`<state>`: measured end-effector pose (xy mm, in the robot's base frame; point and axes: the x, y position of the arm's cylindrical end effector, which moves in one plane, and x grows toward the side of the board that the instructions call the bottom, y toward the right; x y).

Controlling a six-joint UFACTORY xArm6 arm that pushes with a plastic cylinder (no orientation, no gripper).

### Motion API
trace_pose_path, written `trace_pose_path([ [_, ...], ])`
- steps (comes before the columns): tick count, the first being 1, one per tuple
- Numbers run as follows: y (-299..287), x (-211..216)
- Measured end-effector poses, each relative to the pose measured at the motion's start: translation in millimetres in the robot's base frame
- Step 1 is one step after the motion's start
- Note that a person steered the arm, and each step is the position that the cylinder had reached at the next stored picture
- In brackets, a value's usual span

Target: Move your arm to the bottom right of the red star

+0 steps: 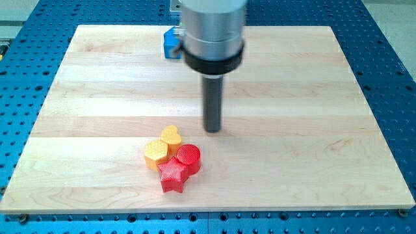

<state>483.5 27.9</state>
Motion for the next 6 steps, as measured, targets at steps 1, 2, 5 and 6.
trace_pose_path([
  [1,41,16],
  [2,41,83],
  [5,-58,120],
  [6,-91,87],
])
